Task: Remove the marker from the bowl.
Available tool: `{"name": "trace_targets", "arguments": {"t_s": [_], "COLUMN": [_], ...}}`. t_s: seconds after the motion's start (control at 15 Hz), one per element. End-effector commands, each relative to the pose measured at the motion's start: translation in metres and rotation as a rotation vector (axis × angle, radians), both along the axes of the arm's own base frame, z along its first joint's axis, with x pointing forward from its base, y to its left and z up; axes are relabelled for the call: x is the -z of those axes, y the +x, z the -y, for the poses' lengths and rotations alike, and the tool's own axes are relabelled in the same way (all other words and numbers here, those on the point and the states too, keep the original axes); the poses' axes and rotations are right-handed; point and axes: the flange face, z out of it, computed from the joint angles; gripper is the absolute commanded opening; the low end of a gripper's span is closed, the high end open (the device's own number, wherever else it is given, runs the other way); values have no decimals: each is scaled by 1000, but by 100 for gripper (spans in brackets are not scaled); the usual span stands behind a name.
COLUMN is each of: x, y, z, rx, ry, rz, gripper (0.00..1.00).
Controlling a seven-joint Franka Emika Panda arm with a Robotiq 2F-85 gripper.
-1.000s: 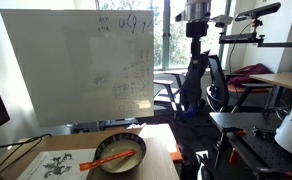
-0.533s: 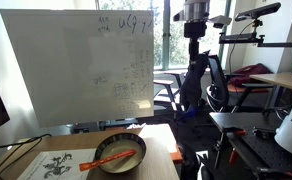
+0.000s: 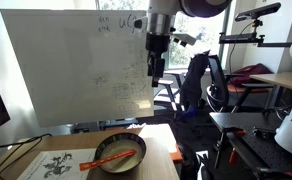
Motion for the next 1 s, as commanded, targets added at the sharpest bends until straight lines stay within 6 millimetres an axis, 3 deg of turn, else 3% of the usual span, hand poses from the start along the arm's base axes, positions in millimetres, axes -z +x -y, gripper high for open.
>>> {"name": "trace_targets", "arguments": {"t_s": [0.0,0.2,0.47,0.93], "x": [36,75,116,179], "y": [61,97,131,154], "z": [0,1,-17,-59], "rx": [-150,-249,-390,-470], "ry": [14,34,35,118], "rz": [-51,-121,-157,-214], "gripper": [100,100,100,100]}}
